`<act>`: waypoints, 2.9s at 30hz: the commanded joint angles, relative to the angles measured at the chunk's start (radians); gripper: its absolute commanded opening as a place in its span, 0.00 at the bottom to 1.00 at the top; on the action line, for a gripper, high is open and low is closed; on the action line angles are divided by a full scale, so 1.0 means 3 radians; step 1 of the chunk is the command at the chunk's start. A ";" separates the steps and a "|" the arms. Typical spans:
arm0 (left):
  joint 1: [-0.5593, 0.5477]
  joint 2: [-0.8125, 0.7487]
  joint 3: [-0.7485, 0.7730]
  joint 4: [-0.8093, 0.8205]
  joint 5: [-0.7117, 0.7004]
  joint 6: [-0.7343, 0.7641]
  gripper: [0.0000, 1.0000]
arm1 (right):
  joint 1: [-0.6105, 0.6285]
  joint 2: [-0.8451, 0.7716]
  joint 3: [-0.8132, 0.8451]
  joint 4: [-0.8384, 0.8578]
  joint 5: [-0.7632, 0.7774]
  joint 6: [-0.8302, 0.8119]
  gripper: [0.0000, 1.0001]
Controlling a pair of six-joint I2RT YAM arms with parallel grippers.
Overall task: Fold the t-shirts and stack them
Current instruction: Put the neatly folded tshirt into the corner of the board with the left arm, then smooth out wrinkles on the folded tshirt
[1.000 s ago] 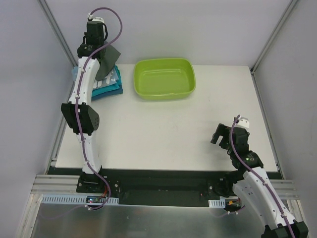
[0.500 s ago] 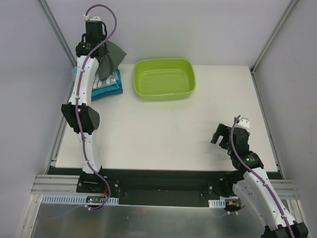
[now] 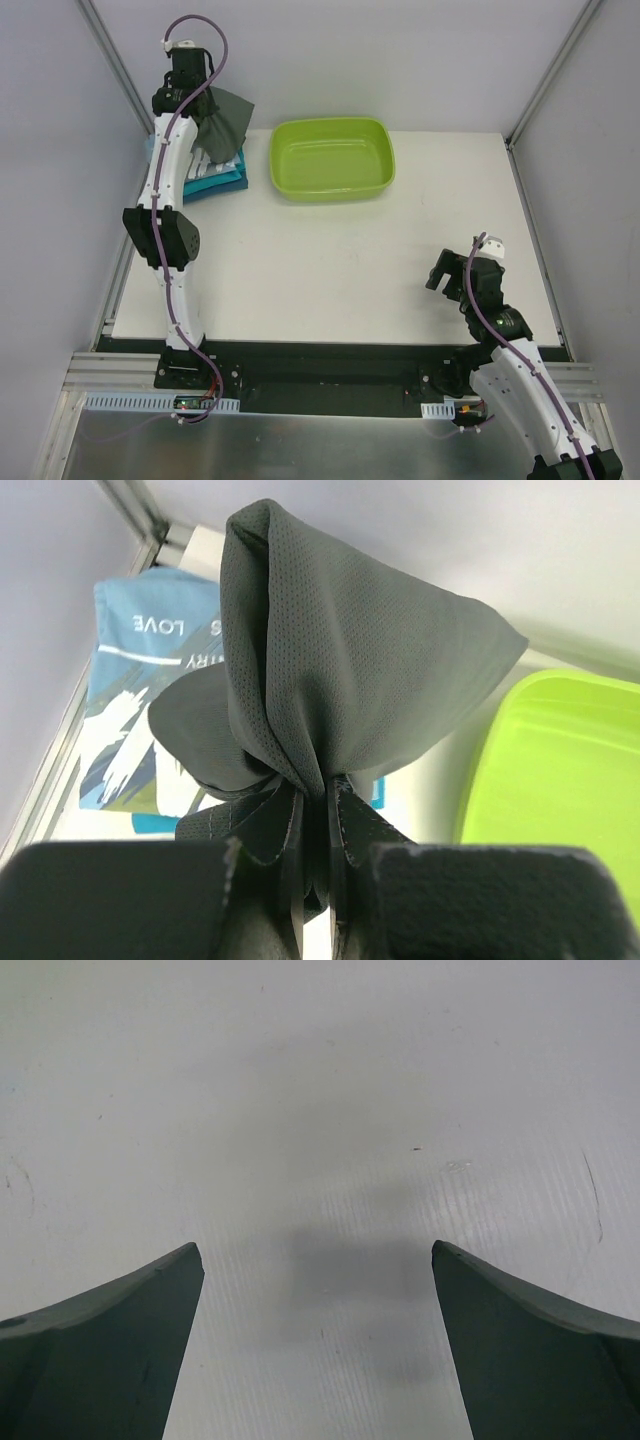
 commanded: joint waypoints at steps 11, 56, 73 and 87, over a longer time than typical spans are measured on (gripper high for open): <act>0.0442 0.0093 -0.0461 0.0092 0.0018 0.0445 0.00 | -0.0016 0.0079 0.0128 0.0017 0.0100 -0.0003 1.00; 0.0774 -0.0489 -0.1452 0.0997 0.0852 0.0804 0.99 | -0.0011 0.0099 0.0184 -0.0065 0.0192 -0.0044 1.00; 0.0099 -0.0163 -0.1683 0.1002 0.1000 0.1693 0.72 | -0.0011 0.0038 0.0148 -0.0034 0.0141 -0.0039 0.99; 0.0069 0.0109 -0.1571 0.1022 0.0637 0.1703 0.00 | -0.0016 0.0043 0.0138 -0.0039 0.0197 -0.0003 0.99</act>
